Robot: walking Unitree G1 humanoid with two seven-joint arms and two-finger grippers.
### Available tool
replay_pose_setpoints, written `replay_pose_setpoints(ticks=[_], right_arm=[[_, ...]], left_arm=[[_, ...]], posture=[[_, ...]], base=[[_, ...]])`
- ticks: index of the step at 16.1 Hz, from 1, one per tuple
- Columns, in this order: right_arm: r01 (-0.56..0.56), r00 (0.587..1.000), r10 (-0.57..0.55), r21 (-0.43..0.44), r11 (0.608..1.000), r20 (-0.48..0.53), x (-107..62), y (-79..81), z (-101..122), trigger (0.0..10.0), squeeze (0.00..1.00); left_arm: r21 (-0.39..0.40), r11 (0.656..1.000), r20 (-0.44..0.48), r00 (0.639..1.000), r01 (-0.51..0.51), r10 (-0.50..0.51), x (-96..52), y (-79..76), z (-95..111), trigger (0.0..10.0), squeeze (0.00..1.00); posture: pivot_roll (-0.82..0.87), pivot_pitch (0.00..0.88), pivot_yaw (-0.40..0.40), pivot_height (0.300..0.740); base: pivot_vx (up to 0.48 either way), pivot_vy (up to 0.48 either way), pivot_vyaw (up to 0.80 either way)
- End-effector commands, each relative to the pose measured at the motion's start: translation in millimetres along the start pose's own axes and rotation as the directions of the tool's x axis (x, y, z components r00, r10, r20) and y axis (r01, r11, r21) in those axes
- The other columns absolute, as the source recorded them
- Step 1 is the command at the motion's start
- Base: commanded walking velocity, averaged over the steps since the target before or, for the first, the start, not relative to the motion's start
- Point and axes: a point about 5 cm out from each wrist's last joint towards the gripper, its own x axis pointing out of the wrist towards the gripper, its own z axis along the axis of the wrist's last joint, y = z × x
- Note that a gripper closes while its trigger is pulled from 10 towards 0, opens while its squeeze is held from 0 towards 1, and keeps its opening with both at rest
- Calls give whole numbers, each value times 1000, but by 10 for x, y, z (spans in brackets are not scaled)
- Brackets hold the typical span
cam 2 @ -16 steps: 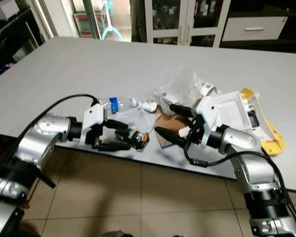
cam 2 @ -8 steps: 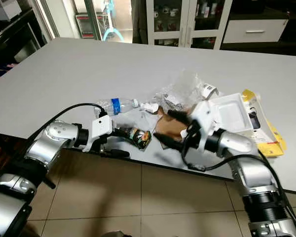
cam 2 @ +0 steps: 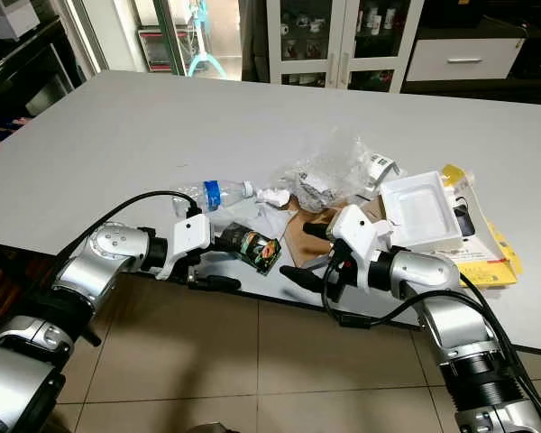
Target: Picking trash to rubbish bin
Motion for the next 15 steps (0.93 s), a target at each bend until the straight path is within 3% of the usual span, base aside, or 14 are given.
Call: replay_pose_setpoints(ticks=[1,10,12,13,15], right_arm=[[-6,1000,6,-28,1000,-12,3,5,3,10000,0],[-25,992,15,-75,997,-126,7,37,-143,10000,0],[-29,992,19,-74,997,-127,14,47,-145,10000,0],[-34,991,24,-75,997,-128,22,61,-149,10000,0],[-37,991,27,-75,996,-128,31,73,-154,10000,0]], left_arm=[[17,1000,-4,1000,-8,8,-28,47,34,10000,0],[24,1000,8,1000,-9,9,-20,58,50,10000,0],[36,999,13,999,-40,40,-21,80,62,10000,0],[54,991,31,992,-126,125,-6,143,104,10000,0],[62,980,37,982,-189,187,21,188,133,10000,0]], posture=[[-79,25,51,740],[-82,25,51,740],[-82,27,51,740],[-81,28,52,740],[-85,29,53,740]], base=[[0,0,0],[0,0,0],[0,0,0],[0,0,0],[0,0,0]])
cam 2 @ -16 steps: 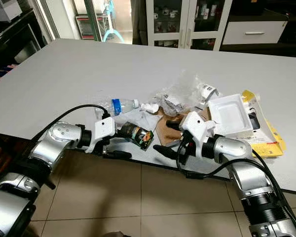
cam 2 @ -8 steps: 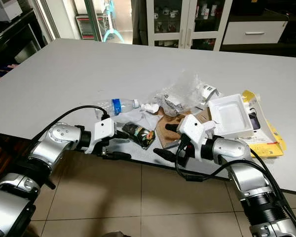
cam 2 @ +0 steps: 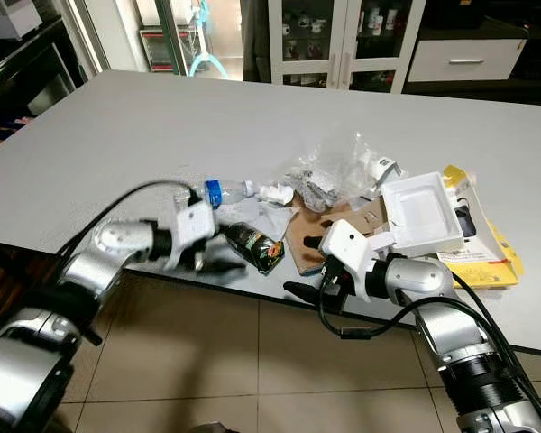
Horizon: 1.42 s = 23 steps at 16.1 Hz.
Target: Picking trash to rubbish bin
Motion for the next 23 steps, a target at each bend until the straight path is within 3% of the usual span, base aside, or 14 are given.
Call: replay_pose_setpoints(ticks=[1,9,13,15,18,22,23], right_arm=[[-15,1000,15,-7,1000,-6,17,44,-20,10000,0],[-5,1000,5,-2,1000,3,17,60,-15,10000,0],[-2,1000,2,2,1000,7,11,73,-16,10000,0],[-3,1000,3,4,1000,9,7,86,-17,10000,0],[1,1000,-1,7,1000,7,-1,89,-27,10000,0],[-4,1000,4,6,1000,12,7,90,-15,10000,0],[-4,1000,4,5,1000,12,6,86,-15,10000,0]], left_arm=[[8,999,-7,999,-45,45,4,48,12,10000,0],[-51,994,-39,995,94,-96,183,-102,-37,10000,0],[-56,992,-79,990,109,-113,188,-143,-108,10000,0],[-41,979,-147,968,202,-206,156,-247,-223,10000,0],[-63,970,-110,964,236,-241,138,-274,-220,10000,0],[-38,949,-91,944,314,-316,106,-324,-206,10000,0],[24,953,-145,944,302,-296,113,-345,-238,10000,0]], posture=[[-88,30,55,740],[-108,34,64,740],[-112,38,66,740],[-114,42,66,740],[-110,46,62,740],[-108,46,61,740],[-104,45,60,740]], base=[[0,0,0],[0,0,0],[0,0,0],[0,0,0],[0,0,0],[0,0,0],[0,0,0]])
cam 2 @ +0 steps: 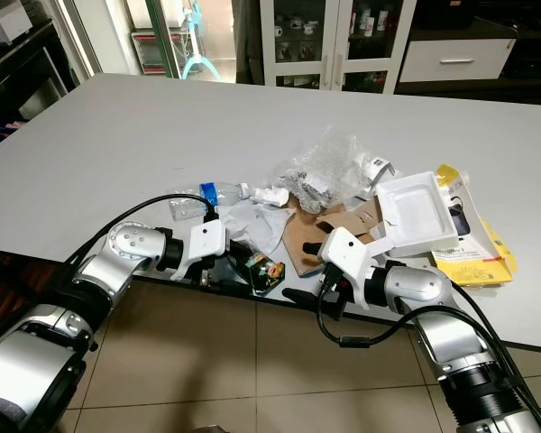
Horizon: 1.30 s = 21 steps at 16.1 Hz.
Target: Picking trash to rubbish bin
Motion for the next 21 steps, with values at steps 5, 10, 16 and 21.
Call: replay_pose_setpoints(ticks=[5,10,16,21], right_arm=[[-9,1000,9,-12,1000,12,40,20,40,10000,0],[-3,1000,3,-14,1000,10,45,15,36,10000,0],[-3,1000,3,-9,1000,10,42,36,20,10000,0],[-7,1000,7,-5,1000,9,47,48,15,10000,0]], left_arm=[[119,992,-219,976,37,-10,118,-217,-260,10000,0],[165,982,-205,971,-88,122,126,-134,-242,10000,0],[133,986,-206,970,-105,131,153,-167,-284,0,0],[120,988,-200,972,-101,124,154,-192,-299,0,0]], posture=[[-99,36,58,740],[-100,31,62,740],[-101,36,59,740],[-97,42,55,740]], base=[[0,0,0],[0,0,0],[0,0,0],[0,0,0]])
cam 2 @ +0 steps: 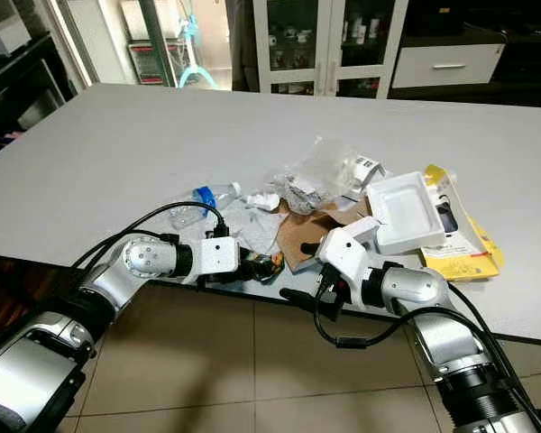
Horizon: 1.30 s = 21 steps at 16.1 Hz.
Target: Picking trash to rubbish bin
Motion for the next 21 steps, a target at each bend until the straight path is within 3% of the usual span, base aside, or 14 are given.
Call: replay_pose_setpoints(ticks=[1,5,6,7,8,10,13,15,17,19,20,21], right_arm=[[-12,1000,12,-11,1000,1,18,31,20,10000,0],[-14,1000,14,-8,1000,1,31,45,15,10000,0],[-14,1000,14,-7,1000,1,33,48,13,10000,0],[-14,1000,14,-6,1000,0,34,50,11,10000,0],[-12,1000,12,-2,1000,1,32,54,7,10000,0],[-9,1000,9,1,1000,1,28,59,0,10000,0],[-5,1000,5,7,1000,2,23,65,-10,10000,0],[-6,1000,6,10,1000,3,23,68,-14,10000,0],[-10,1000,10,12,1000,6,39,77,-13,10000,0],[-7,1000,7,12,1000,14,52,73,1,10000,0],[7,1000,-7,18,1000,30,52,63,18,10000,0],[13,999,-14,21,1000,42,50,58,29,10000,0]], left_arm=[[-61,995,-76,994,77,-81,6,-198,-191,0,0],[-61,997,-71,996,47,-51,0,-173,-186,0,0],[-53,998,-61,998,26,-29,1,-147,-163,3294,0],[-51,999,-44,999,2,-5,4,-118,-136,5451,0],[-157,985,69,994,-72,84,-11,27,-4,10000,0],[-250,959,169,969,-135,180,-82,198,107,10000,0],[-375,900,337,872,-221,355,-340,558,341,10000,0],[-414,883,412,819,-221,398,-483,676,453,10000,0],[-469,871,519,752,-146,406,-618,726,593,10000,0],[-549,820,543,677,-162,497,-653,792,653,10000,0],[-647,728,507,585,-227,633,-684,892,679,10000,0],[-677,684,471,556,-270,685,-687,925,674,10000,0]], posture=[[-96,43,55,740],[-94,45,56,740],[-97,47,57,740],[-98,47,58,740],[-100,50,57,740],[-100,51,58,740],[-99,52,55,740],[-97,51,53,740],[-91,50,52,740],[-93,50,53,740],[-95,51,53,740],[-95,51,53,740]], base=[[0,0,0],[0,0,0],[0,0,0],[0,0,0],[0,0,0],[0,0,0],[0,0,0],[0,0,0],[0,0,0],[0,0,0],[0,0,0],[0,0,0]])
